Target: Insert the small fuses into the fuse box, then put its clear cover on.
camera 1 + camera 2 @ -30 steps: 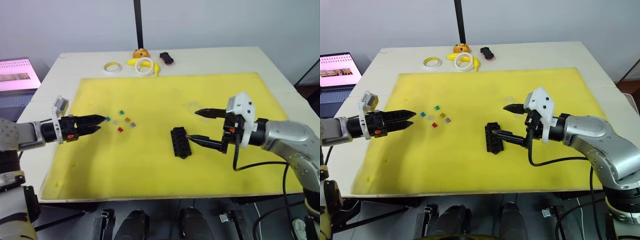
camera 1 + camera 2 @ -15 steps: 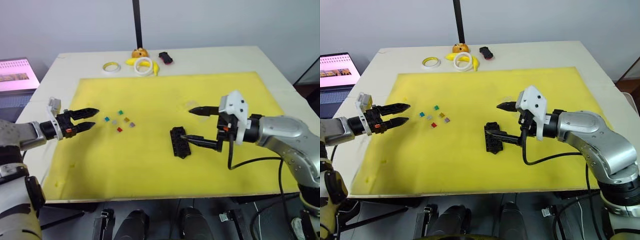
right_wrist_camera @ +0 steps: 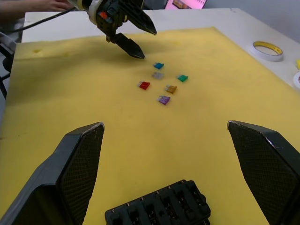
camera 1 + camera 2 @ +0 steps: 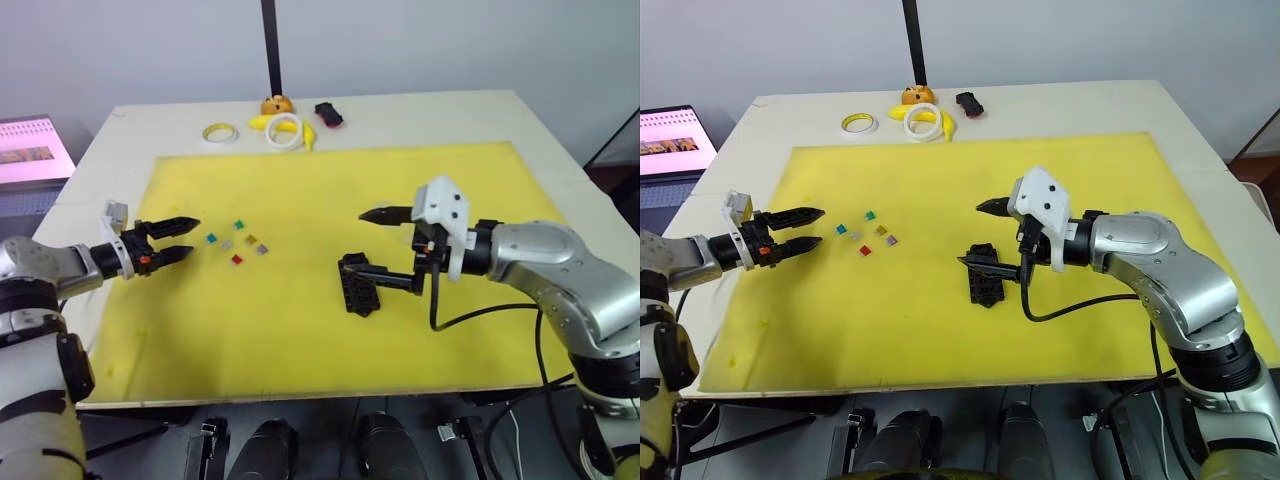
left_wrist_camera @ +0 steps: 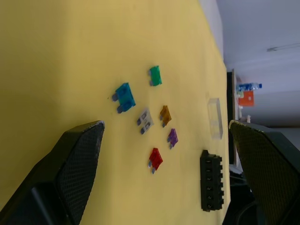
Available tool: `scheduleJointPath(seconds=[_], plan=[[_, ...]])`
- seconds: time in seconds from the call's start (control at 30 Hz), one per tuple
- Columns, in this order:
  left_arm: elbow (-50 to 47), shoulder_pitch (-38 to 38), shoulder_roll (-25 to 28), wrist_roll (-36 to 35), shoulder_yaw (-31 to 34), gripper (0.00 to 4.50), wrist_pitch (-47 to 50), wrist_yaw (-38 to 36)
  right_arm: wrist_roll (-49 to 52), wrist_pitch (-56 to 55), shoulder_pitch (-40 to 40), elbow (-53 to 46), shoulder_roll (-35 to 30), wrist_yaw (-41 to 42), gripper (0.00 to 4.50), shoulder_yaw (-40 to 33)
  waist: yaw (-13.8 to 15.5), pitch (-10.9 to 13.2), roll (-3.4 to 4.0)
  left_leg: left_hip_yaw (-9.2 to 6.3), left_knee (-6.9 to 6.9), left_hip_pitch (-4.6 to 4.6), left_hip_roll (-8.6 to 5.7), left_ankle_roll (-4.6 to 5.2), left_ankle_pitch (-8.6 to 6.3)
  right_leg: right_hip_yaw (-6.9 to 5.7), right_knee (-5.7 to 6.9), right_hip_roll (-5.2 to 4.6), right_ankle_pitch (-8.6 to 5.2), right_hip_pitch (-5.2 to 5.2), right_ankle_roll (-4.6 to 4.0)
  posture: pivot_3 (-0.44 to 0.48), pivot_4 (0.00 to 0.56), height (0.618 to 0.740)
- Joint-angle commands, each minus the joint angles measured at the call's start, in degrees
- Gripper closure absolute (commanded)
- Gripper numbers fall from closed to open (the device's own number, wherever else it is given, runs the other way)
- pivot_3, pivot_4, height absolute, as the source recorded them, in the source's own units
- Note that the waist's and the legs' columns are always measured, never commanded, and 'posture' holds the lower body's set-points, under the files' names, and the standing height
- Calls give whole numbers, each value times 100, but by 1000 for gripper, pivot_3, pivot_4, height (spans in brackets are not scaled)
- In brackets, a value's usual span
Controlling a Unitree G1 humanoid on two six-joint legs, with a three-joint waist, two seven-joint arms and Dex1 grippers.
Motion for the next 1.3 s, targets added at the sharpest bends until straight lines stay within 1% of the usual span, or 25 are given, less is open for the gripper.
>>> scheduleJointPath(seconds=[0.03, 0.2, 0.3, 0.53, 0.8, 0.87, 1.1, 1.3], plan=[[68, -235, 47, 95, -18, 2, -68, -185, -33, -64, -133, -112, 61, 27, 42, -5, 7, 0, 0, 0, 1, -1, -1, 0, 0, 0, 1, -1, 0, -1, 0, 0, 150, 740], [238, -323, -131, 247, -48, 2, -222, -189, -93, -40, -140, -107, 155, -43, 42, 31, 10, 0, -1, 0, 3, -2, -2, 0, 0, 0, 2, -2, 0, -1, 0, 0, 150, 740], [636, -457, -243, 276, 202, 2, -342, 117, -111, -17, -82, -152, 154, -57, 42, 22, 3, 0, -1, 0, 3, -3, -3, 0, 0, 0, 4, -2, 0, -3, 0, 0, 150, 740], [717, -518, -447, 444, 158, 2, -614, 194, -135, 25, -2, -202, 79, -75, 42, -46, 42, -1, -1, 0, 7, -2, -4, -1, 1, 0, 9, -4, 0, -1, 0, 0, 150, 740], [928, -668, -670, 423, 406, 2, -854, 320, -101, 110, 37, -274, 71, -185, 42, -151, 66, -1, -2, -4, 8, -2, -6, -5, 4, 0, 13, -4, 0, 1, 0, 0, 150, 740], [1044, -668, -723, 399, 532, 2, -939, 464, -93, 135, 55, -300, 68, -209, 42, -171, 71, -2, -2, -6, 9, -2, -6, -6, 4, 0, 14, -5, 0, 2, 0, 0, 150, 740], [1030, -644, -828, 439, 516, 2, -819, 292, -78, 189, 128, -356, 55, -276, 42, -246, 78, -2, -3, -9, 11, 0, -8, -8, 5, 0, 20, -6, 0, 5, 0, 0, 150, 740], [1076, -688, -994, 448, 548, 2, -892, 314, -85, 204, 122, -361, 74, -314, 42, -244, 125, -2, -3, -11, 12, -1, -9, -7, 5, 0, 22, -8, 0, 6, 0, 0, 150, 740]])
